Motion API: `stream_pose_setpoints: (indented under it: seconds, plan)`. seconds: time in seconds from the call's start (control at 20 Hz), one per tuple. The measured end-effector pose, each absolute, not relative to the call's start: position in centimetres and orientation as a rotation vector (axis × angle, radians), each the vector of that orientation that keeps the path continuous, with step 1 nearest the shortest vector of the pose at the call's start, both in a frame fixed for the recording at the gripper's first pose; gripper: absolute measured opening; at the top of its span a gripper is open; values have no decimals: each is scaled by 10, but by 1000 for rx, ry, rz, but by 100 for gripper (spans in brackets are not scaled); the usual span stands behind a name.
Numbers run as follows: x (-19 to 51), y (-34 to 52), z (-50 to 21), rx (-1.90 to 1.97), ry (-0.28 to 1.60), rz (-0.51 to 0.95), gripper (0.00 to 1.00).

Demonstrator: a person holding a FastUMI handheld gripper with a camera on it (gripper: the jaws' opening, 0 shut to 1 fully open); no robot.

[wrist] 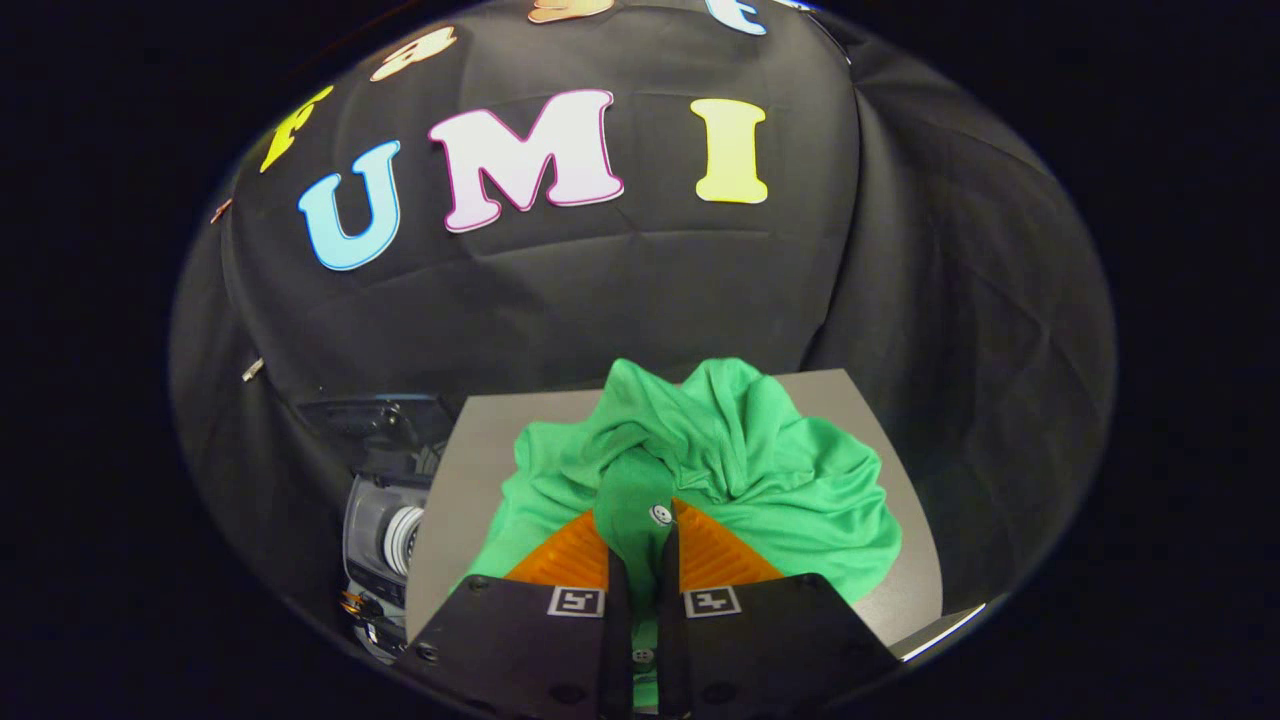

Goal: Put the clothes into the washing machine and then close the washing machine lid.

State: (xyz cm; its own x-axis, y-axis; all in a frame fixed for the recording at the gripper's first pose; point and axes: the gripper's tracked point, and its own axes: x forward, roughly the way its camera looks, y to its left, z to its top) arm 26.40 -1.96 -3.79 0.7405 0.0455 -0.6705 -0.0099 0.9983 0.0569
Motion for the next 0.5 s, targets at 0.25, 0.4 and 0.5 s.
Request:
stream_pose_setpoints:
  seconds: [0.25, 0.4, 0.5]
  plan:
    - [265, -2, 23, 54, 660, 25, 14]
    - [261, 28, 57, 58, 614, 62, 14]
    - [255, 53, 68, 46, 600, 96, 14]
